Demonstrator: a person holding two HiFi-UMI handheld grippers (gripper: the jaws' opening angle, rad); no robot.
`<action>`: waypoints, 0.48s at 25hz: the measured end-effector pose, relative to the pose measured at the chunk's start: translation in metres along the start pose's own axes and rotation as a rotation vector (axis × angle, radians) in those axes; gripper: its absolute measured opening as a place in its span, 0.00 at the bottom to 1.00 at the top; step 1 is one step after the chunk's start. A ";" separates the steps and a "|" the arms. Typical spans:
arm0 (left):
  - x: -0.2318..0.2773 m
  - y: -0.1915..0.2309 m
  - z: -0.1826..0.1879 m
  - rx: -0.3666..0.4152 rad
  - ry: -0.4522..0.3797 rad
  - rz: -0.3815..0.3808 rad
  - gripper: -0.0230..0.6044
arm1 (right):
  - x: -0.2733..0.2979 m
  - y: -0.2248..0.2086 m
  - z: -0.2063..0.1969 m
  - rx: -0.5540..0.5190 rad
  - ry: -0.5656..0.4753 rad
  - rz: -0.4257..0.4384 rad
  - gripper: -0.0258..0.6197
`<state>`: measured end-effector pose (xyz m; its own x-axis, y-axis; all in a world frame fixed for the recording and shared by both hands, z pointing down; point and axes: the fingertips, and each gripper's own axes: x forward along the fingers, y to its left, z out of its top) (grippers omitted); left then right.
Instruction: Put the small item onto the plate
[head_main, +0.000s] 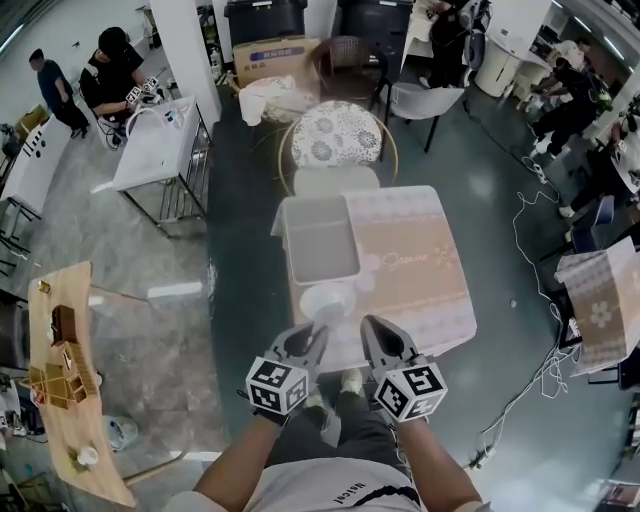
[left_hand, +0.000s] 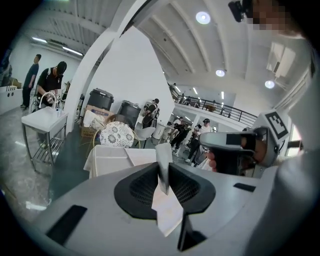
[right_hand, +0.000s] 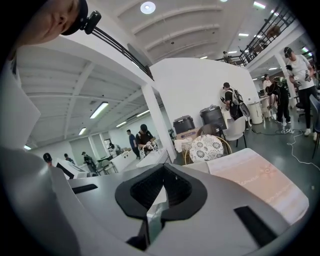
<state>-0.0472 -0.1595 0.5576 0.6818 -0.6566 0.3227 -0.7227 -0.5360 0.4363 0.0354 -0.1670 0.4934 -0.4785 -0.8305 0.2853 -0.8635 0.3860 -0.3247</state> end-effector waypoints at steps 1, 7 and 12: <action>0.007 0.006 -0.006 -0.004 0.017 0.001 0.14 | 0.005 -0.004 -0.004 0.008 0.007 -0.004 0.06; 0.054 0.040 -0.039 -0.052 0.111 0.025 0.14 | 0.042 -0.037 -0.032 0.050 0.044 -0.012 0.06; 0.086 0.062 -0.062 -0.061 0.155 0.051 0.14 | 0.073 -0.065 -0.057 0.057 0.077 -0.020 0.06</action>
<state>-0.0264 -0.2161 0.6643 0.6571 -0.5900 0.4692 -0.7519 -0.4678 0.4646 0.0469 -0.2301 0.5865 -0.4741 -0.8038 0.3595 -0.8635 0.3445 -0.3684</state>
